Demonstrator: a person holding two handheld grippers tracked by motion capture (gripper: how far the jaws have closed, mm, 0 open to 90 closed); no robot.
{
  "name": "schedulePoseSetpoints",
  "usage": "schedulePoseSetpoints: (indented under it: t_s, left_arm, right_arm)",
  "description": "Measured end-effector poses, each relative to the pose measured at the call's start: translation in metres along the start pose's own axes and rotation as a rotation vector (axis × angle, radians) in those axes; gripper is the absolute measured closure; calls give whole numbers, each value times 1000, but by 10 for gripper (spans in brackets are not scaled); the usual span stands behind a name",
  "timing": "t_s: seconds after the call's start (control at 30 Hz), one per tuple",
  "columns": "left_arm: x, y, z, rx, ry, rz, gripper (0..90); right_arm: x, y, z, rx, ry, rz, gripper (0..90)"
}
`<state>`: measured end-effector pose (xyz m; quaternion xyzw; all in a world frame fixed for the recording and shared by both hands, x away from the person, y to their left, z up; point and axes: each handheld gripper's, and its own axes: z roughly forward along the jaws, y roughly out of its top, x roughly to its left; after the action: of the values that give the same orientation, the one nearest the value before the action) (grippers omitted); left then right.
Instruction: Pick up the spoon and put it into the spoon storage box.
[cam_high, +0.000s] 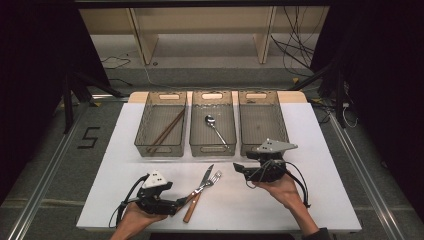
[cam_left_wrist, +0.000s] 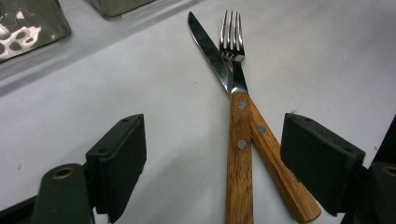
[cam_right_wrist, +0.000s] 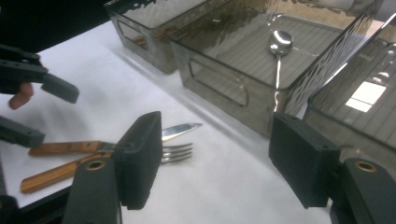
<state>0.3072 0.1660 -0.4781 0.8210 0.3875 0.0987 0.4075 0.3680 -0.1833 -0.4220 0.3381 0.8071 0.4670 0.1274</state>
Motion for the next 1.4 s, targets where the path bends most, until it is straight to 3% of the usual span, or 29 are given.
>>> schedulePoseSetpoints:
  t_s: [0.23, 0.73, 1.4]
  left_arm:
    - [0, 2, 0, 10, -10, -4, 224]
    - [-2, 9, 5, 103, -4, -8, 226]
    - [-5, 19, 7, 230, -1, 9, 249]
  right_arm:
    - [3, -19, -8, -15, 16, 3, 310]
    - [-1, -40, -22, -47, 3, 55, 283]
    - [5, -55, -34, -75, 3, 64, 261]
